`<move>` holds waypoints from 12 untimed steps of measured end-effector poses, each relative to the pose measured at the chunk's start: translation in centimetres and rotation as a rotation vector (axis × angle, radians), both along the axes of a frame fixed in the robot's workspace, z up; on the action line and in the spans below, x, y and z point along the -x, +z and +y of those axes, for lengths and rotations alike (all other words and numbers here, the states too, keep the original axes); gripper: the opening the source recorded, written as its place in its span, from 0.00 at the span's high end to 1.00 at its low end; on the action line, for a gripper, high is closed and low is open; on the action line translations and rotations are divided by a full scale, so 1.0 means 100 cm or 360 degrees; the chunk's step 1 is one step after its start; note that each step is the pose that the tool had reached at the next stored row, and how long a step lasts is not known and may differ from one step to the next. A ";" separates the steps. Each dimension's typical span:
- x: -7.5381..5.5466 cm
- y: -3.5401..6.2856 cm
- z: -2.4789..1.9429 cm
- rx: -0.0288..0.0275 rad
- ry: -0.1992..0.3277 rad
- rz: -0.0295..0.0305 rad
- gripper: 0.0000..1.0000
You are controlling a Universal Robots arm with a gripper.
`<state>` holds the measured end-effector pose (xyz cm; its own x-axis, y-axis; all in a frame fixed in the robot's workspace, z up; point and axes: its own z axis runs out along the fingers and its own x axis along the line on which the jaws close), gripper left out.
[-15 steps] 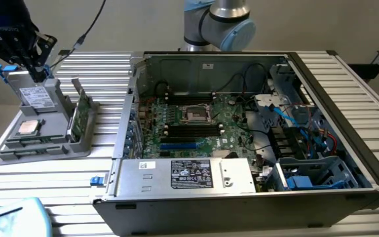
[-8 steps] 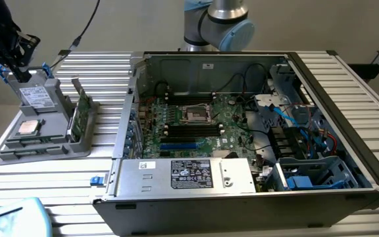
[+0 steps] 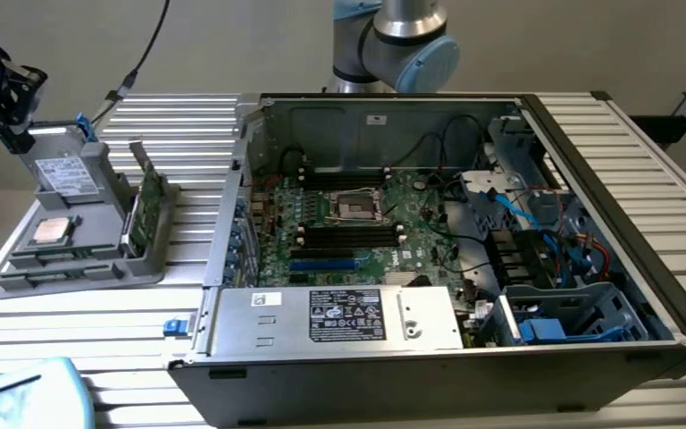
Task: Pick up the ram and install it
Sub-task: 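Reach for the ram, then pick up the ram and move it above insertion slot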
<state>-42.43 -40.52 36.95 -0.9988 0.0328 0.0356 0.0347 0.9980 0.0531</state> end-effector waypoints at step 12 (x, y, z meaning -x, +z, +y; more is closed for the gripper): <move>0.000 0.0000 0.0000 -0.00001 0.0000 0.00000 0.89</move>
<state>-42.43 -40.52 36.95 -0.9988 0.0329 0.0355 0.0348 0.9980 0.0532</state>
